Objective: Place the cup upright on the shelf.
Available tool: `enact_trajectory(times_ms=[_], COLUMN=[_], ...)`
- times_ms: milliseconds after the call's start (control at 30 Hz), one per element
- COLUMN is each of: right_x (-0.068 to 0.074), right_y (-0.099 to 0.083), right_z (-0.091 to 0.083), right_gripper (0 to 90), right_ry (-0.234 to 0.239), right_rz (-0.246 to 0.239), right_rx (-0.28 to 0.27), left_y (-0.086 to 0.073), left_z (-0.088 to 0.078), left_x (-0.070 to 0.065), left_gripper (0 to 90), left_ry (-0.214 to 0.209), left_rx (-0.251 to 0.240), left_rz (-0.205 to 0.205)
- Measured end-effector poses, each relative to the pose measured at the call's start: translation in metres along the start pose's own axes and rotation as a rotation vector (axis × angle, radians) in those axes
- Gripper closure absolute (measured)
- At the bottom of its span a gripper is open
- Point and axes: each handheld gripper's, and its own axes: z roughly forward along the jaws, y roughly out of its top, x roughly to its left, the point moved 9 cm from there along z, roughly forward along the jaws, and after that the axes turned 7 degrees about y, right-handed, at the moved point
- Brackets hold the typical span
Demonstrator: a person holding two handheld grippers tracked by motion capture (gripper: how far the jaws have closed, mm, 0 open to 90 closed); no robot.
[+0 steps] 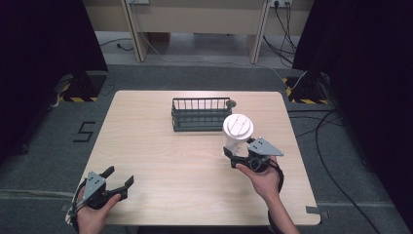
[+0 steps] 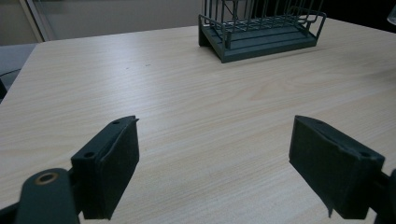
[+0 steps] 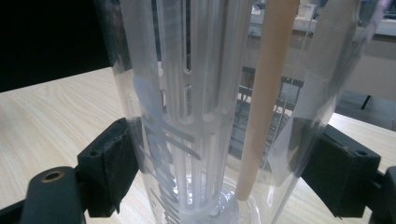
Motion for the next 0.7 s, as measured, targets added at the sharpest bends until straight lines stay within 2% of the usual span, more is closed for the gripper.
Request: enact_trajectory(times_ms=[700], right_x=[-0.008], right_y=[0.018], right_z=[0.018], right_gripper=[18.8], right_ry=[-0.016], right_rz=[0.005], right_rx=[-0.023], left_y=[0.000], left_z=[0.000], left_x=[0.000], left_gripper=[15.5], left_ry=[-0.001], left_rx=[0.000], left_rz=[0.000])
